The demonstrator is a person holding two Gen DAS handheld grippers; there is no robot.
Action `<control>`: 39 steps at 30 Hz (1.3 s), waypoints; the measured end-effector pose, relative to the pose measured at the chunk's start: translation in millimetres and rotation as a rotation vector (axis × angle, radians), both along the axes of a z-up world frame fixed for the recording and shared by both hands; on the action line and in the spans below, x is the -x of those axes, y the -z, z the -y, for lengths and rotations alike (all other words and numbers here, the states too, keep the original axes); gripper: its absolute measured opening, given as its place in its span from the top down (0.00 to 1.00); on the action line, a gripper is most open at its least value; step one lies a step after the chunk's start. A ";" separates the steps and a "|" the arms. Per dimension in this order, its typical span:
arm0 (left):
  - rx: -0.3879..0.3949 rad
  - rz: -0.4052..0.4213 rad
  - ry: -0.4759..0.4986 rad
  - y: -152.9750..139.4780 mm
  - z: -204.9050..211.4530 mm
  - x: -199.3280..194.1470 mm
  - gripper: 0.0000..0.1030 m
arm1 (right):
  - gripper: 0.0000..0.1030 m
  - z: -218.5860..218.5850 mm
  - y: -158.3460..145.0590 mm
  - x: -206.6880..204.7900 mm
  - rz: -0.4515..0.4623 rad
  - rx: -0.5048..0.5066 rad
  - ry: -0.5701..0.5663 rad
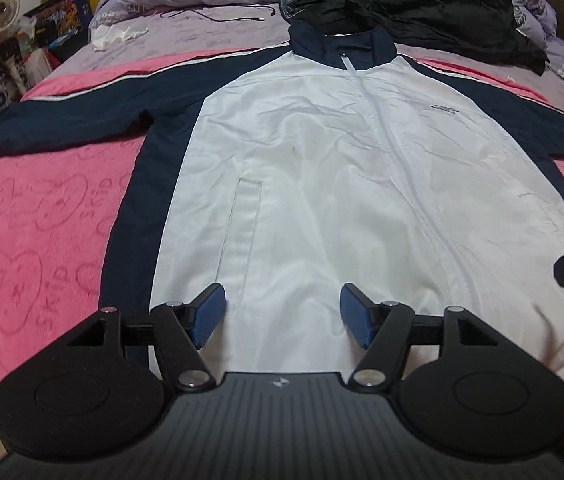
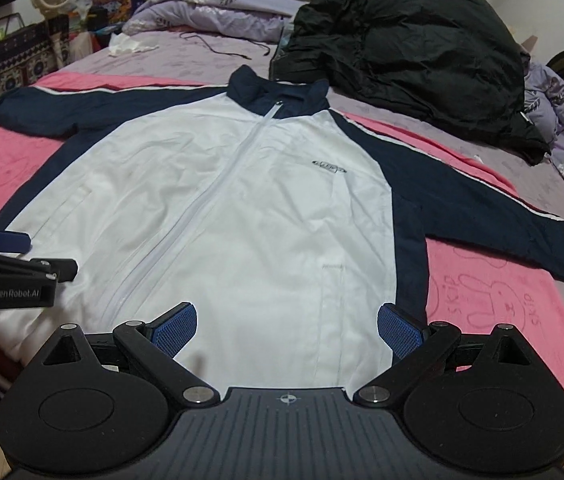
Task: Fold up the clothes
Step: 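Move both grippers to the jacket hem, one at each side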
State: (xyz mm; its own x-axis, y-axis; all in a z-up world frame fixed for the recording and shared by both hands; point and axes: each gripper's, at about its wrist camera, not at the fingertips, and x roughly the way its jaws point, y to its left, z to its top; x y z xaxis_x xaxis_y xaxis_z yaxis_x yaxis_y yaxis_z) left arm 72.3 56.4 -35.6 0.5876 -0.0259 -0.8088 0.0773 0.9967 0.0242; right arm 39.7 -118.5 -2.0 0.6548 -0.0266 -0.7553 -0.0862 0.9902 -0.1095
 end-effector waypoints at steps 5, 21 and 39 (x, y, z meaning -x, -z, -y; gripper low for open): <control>-0.001 0.003 0.018 -5.8 3.9 15.2 0.33 | 0.05 -9.7 -3.8 17.6 0.004 0.001 -0.026; -0.045 0.004 0.070 -10.4 18.8 39.0 0.33 | 0.05 -21.2 -3.9 39.0 -0.015 -0.005 -0.055; -0.043 -0.044 0.054 -16.4 19.9 57.9 0.32 | 0.05 -26.3 -5.0 61.8 0.008 -0.009 -0.054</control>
State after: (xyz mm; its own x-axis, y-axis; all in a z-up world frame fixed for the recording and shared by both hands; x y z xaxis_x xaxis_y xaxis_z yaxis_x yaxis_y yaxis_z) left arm 14.4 36.6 -19.2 0.5499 -0.0212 -0.8350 0.1333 0.9891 0.0627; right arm -22.2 -92.2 3.0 0.6608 0.0154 -0.7504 -0.1384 0.9851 -0.1017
